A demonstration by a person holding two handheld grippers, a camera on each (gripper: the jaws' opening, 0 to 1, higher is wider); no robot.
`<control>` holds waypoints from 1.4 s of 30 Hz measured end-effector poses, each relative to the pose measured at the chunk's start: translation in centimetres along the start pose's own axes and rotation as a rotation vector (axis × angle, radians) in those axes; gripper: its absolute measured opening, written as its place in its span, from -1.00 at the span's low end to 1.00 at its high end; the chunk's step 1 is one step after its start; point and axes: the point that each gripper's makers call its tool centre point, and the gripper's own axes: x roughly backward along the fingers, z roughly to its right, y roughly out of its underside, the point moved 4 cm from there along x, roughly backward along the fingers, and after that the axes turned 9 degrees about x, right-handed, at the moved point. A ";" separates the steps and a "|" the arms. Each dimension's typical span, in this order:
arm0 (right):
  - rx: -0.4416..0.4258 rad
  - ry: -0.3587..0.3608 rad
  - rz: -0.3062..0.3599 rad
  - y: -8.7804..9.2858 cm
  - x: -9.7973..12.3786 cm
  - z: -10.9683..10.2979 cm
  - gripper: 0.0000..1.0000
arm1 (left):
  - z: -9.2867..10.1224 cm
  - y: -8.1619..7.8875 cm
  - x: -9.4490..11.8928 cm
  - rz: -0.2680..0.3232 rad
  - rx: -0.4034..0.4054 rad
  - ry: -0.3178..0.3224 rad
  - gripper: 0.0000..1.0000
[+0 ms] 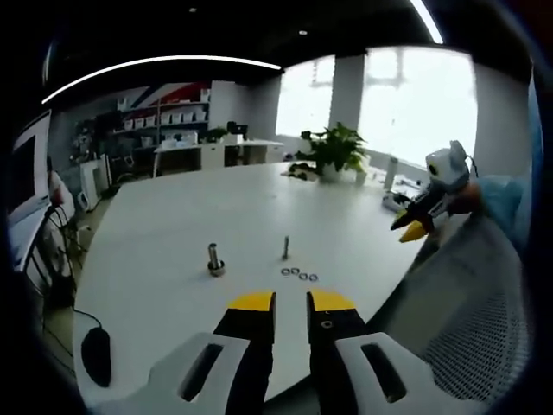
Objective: Place the washer onto the threaded stud by aligning its center hole with the stud, sliding it down to the base, and recovering from edge contact or off-axis alignment until the washer reaches the visible bottom stop.
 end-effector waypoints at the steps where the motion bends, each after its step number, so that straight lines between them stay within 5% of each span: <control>1: 0.014 -0.012 -0.006 -0.3 -0.2 0.1 -0.45 | 0.0 0.0 0.0 0.000 0.005 -0.001 -0.76; 11: 0.139 -0.106 -0.104 -2.6 -3.9 2.5 -0.45 | -0.4 0.0 0.0 0.016 0.075 -0.005 -0.76; 25: -0.023 -0.055 -0.117 -2.3 -10.8 3.0 -0.46 | -0.5 0.0 -0.1 0.014 0.099 -0.004 -0.76; 42: -0.054 -0.052 -0.136 -1.4 -16.4 2.1 -0.46 | -0.5 0.2 -0.1 0.005 0.134 0.012 -0.76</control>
